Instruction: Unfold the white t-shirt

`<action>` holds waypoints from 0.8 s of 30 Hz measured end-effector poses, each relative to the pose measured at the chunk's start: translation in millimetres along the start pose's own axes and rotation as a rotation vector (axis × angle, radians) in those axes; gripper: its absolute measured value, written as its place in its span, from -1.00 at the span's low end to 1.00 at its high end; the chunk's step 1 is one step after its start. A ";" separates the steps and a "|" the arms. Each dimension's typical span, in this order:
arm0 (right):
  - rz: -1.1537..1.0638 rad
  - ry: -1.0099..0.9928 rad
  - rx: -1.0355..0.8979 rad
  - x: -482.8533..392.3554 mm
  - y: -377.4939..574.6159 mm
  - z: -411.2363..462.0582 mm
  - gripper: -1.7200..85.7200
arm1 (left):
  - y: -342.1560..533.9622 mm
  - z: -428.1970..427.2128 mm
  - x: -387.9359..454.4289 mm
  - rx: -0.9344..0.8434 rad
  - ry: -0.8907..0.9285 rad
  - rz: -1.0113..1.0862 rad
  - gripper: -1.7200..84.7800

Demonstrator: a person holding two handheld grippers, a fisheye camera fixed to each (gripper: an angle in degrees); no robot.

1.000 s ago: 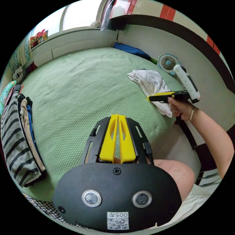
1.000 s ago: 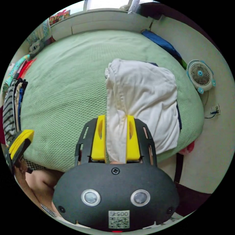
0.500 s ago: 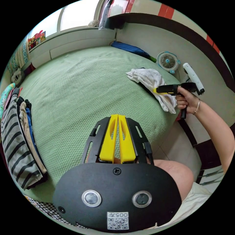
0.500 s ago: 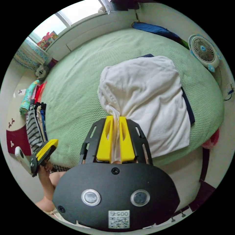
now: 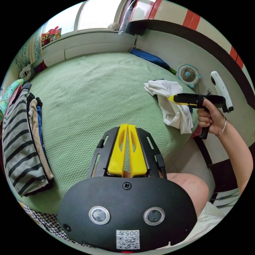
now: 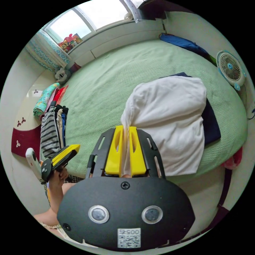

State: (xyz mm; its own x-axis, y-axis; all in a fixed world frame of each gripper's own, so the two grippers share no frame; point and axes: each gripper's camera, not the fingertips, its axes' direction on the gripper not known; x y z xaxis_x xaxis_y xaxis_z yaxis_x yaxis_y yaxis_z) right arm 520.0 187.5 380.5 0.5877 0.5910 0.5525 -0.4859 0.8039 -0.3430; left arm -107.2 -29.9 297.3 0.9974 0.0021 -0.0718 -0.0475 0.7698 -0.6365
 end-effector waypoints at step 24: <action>-0.267 -0.384 -0.222 -134.5 47.9 72.0 -0.96 | 41.4 -62.1 -141.5 0.063 -0.196 -0.281 -0.97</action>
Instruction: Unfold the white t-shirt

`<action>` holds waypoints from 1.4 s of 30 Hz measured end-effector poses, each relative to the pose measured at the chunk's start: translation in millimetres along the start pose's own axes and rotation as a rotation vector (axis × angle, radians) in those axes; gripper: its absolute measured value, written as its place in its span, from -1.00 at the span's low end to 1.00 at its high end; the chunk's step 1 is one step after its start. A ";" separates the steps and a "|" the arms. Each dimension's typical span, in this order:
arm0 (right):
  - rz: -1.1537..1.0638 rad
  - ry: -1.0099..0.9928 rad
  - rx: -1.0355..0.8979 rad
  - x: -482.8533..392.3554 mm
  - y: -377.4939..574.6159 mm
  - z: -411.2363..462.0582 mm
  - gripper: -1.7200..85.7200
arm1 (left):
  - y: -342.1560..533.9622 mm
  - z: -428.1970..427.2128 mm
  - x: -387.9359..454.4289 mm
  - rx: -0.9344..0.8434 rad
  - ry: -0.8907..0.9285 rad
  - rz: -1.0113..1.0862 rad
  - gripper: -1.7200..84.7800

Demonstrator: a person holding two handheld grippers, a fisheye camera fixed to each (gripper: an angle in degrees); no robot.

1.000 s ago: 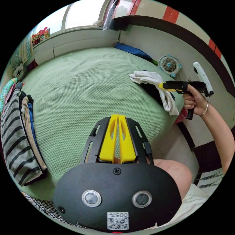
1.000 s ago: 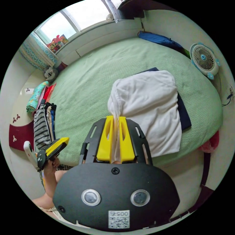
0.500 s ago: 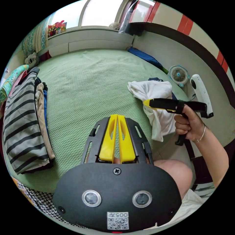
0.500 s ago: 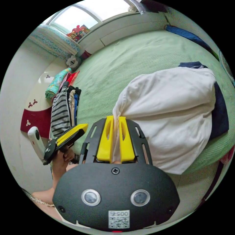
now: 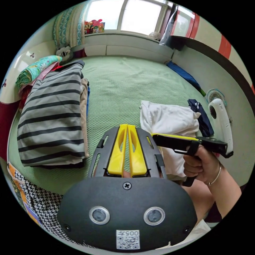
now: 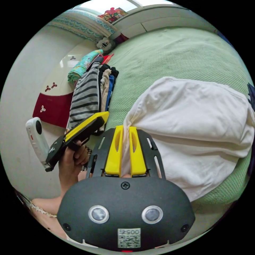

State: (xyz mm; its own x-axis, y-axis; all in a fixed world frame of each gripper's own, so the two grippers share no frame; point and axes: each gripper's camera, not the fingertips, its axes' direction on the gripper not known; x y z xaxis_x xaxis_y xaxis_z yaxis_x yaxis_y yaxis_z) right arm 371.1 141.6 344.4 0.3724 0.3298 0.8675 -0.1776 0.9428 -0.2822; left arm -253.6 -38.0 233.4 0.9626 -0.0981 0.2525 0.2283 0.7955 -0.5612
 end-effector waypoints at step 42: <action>0.105 0.032 0.290 36.9 102.2 -134.7 -0.96 | 51.3 -35.0 106.5 0.087 0.450 0.528 -0.78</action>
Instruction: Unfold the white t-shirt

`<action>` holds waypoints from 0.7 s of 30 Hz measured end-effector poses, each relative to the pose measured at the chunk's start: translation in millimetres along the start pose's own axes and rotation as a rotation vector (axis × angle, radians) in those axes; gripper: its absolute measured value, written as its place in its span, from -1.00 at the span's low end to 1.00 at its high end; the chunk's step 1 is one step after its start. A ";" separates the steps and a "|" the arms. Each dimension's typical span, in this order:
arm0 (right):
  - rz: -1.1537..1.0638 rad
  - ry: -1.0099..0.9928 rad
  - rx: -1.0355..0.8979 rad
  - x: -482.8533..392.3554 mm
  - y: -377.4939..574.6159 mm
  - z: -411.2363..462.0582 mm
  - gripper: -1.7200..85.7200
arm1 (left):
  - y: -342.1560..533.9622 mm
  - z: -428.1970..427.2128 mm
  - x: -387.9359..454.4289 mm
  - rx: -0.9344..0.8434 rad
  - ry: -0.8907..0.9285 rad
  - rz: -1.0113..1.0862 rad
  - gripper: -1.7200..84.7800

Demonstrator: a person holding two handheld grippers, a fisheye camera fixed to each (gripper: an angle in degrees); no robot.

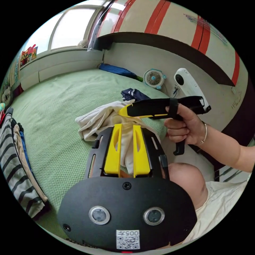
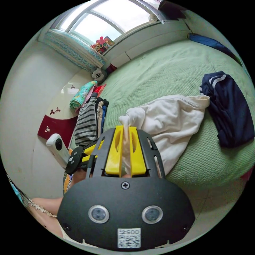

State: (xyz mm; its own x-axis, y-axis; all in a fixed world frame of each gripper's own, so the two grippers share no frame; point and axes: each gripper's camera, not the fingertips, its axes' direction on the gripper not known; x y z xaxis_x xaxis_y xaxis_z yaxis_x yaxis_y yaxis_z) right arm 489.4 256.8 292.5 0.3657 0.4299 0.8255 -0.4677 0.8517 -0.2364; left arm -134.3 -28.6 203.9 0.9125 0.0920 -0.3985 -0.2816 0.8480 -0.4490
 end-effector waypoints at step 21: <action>-0.175 0.007 -0.112 -27.0 42.9 -30.4 -0.72 | 1.6 -10.5 -20.5 -0.001 0.079 -0.052 -0.85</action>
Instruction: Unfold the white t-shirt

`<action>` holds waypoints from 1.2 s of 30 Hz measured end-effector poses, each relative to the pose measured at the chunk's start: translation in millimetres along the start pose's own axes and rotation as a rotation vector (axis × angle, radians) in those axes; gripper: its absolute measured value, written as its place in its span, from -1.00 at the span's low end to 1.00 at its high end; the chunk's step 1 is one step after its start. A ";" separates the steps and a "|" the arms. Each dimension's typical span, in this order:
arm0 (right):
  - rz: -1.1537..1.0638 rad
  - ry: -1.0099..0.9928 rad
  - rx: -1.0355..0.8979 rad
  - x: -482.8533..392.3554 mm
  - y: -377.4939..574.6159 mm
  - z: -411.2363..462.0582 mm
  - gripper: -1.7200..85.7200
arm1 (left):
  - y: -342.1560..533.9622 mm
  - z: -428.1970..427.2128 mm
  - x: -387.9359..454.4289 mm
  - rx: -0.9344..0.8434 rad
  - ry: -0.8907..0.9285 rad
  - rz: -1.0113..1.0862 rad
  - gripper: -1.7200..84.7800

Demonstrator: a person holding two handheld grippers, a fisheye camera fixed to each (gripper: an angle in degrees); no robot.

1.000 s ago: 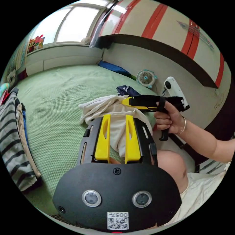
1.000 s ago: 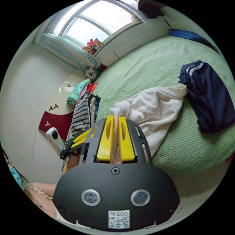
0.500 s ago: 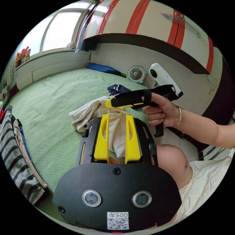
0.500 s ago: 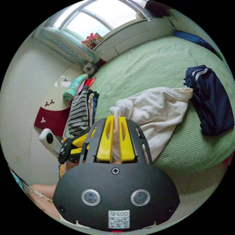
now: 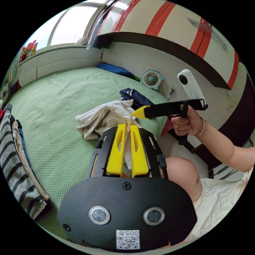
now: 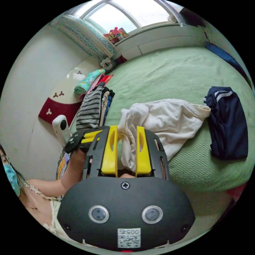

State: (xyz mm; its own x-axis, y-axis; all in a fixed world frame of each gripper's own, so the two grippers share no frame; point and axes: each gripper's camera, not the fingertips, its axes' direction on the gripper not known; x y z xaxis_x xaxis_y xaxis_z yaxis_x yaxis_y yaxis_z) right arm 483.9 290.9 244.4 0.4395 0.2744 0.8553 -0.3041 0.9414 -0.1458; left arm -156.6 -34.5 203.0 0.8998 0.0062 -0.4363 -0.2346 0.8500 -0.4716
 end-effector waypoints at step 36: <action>0.463 0.185 0.570 89.6 187.9 -205.0 -0.97 | 4.9 10.5 -82.5 -0.107 -0.236 -0.371 -0.92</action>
State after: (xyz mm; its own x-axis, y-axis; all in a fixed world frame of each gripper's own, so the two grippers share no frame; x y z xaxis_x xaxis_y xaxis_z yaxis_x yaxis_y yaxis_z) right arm 639.4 532.5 191.8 0.2801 0.6929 0.6645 -0.8600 0.4886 -0.1470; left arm -228.1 -25.3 244.7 0.9865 -0.1579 -0.0423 0.0938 0.7584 -0.6450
